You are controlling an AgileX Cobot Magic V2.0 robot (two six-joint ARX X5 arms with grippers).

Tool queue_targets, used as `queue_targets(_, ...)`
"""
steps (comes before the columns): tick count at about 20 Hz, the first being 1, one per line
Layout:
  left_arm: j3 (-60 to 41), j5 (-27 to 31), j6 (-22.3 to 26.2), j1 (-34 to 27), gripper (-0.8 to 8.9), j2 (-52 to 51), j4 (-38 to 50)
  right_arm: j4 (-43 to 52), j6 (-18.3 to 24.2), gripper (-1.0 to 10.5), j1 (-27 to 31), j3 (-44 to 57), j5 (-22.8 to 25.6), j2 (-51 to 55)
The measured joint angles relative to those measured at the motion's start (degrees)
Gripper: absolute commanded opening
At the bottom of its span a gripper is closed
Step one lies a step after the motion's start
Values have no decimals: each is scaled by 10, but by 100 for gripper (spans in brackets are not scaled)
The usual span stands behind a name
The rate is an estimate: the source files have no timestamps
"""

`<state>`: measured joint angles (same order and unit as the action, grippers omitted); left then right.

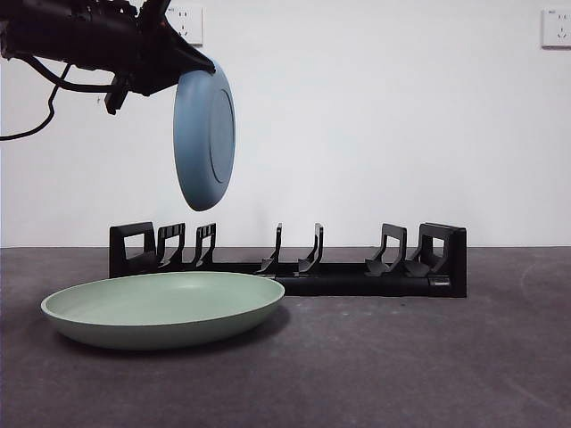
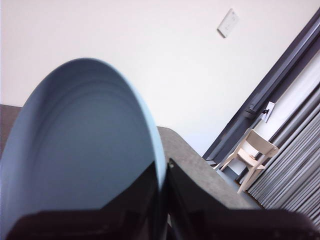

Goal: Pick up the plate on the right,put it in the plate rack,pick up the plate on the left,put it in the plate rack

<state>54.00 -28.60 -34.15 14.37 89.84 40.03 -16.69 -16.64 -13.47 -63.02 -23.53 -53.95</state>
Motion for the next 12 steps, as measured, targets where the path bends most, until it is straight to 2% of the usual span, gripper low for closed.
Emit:
queue_targets(6,0,27,18,-1,-9,0,-53,0,2,531,0,0,0,-5)
queue_targets(12,0,40,31,-1,-9,2,-59,0,2,531,0,0,2,-8)
